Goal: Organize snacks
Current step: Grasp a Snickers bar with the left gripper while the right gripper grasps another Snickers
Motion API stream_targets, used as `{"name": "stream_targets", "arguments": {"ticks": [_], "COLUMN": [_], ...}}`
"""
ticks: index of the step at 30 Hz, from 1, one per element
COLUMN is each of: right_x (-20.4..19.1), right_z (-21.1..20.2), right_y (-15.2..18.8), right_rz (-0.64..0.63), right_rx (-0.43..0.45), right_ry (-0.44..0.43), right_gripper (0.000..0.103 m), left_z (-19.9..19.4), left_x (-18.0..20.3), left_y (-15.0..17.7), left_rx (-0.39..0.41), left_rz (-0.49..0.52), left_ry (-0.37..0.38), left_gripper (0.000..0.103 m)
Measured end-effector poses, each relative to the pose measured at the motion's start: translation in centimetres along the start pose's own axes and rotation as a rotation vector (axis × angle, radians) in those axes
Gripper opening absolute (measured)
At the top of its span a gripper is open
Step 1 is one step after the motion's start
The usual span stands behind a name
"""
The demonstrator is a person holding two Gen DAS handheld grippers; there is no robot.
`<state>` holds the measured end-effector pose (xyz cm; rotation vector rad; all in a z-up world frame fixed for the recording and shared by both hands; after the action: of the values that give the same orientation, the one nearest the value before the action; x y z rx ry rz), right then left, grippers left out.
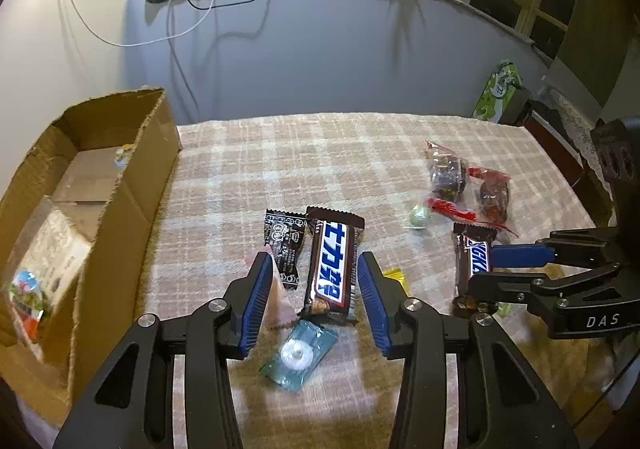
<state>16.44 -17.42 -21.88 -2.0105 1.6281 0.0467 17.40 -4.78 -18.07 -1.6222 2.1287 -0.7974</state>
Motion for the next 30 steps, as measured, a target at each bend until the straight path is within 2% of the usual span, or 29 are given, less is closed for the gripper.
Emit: {"name": "stream_targets", "arguments": {"ticks": [5, 7, 14, 17, 20, 25, 30], "right_x": [-0.6, -1.0, -2.2, -2.4, -2.5, -2.4, -2.0], "right_z": [1.3, 1.9, 3.0, 3.2, 3.3, 3.2, 3.0], "right_y": [-0.6, -0.4, -0.3, -0.2, -0.1, -0.2, 0.1], "right_rz": [-0.041, -0.074, -0.172, -0.206, -0.239, -0.228, -0.203], "right_rx": [-0.003, -0.012, -0.011, -0.02, -0.019, -0.018, -0.007], "right_ry": [0.057, 0.08, 0.154, 0.169, 0.185, 0.156, 0.128], "right_gripper": [0.049, 0.044, 0.042, 0.041, 0.039, 0.031, 0.03], "left_z": [1.1, 1.4, 2.2, 2.8, 2.9, 2.5, 1.9], "left_x": [0.2, 0.2, 1.4, 1.3, 1.3, 1.4, 0.9], "left_y": [0.1, 0.1, 0.1, 0.4, 0.4, 0.3, 0.3], "left_rx": [-0.018, -0.027, -0.043, -0.056, -0.052, -0.042, -0.028], "left_rz": [0.021, 0.027, 0.071, 0.065, 0.049, 0.05, 0.037], "left_ry": [-0.001, 0.002, 0.029, 0.012, 0.018, 0.015, 0.013], "left_gripper": [0.039, 0.038, 0.038, 0.027, 0.027, 0.027, 0.027]}}
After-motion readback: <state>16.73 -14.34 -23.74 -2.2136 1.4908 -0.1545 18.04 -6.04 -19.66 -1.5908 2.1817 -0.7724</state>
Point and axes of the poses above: each gripper's, at about its wrist camera, not at the fingertips, and z roughly the way its jaws point, x to its right, y to its underside, the point moved 8 cm from there along z, roughly the way its jaws point, and after that the axes turned 5 degrees about z, right-handed, at the moved point
